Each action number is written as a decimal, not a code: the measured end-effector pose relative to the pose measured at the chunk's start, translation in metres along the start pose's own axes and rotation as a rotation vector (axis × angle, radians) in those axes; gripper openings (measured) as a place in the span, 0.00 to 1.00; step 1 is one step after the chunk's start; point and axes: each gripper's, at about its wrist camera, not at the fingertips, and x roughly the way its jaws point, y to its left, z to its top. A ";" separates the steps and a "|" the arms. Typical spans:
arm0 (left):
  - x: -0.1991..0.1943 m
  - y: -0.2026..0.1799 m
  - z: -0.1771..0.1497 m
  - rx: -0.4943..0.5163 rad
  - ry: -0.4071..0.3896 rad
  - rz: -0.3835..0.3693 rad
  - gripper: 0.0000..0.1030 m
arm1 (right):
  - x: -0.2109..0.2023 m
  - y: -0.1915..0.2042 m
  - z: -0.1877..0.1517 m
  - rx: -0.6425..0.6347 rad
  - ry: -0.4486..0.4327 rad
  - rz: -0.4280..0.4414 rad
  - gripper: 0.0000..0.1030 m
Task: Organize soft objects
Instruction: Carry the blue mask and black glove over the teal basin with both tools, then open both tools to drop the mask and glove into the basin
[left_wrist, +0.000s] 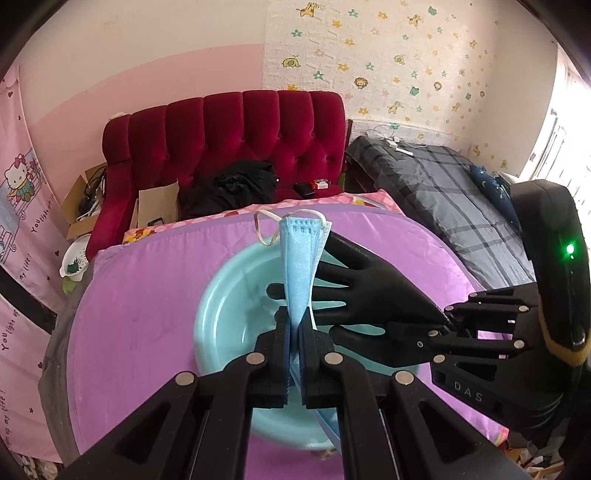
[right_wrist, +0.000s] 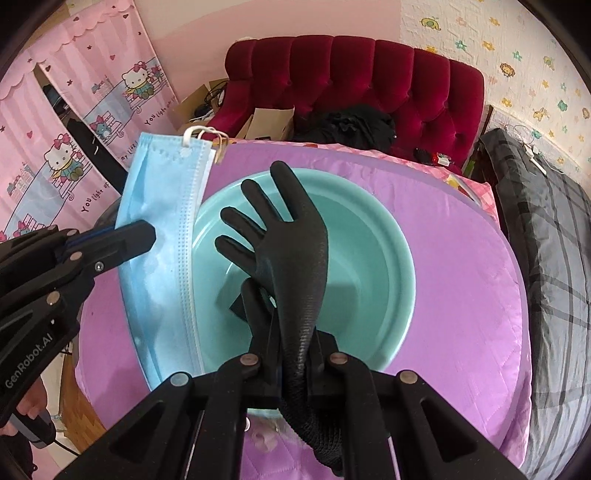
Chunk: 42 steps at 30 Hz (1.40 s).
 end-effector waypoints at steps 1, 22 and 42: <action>0.005 0.002 0.002 0.002 0.006 0.001 0.03 | 0.004 -0.001 0.004 0.005 0.002 0.002 0.08; 0.105 0.017 -0.007 0.004 0.164 0.001 0.03 | 0.082 -0.023 0.024 0.103 0.088 0.012 0.08; 0.091 0.038 -0.014 -0.055 0.113 0.137 1.00 | 0.054 -0.040 0.024 0.149 -0.005 -0.101 0.99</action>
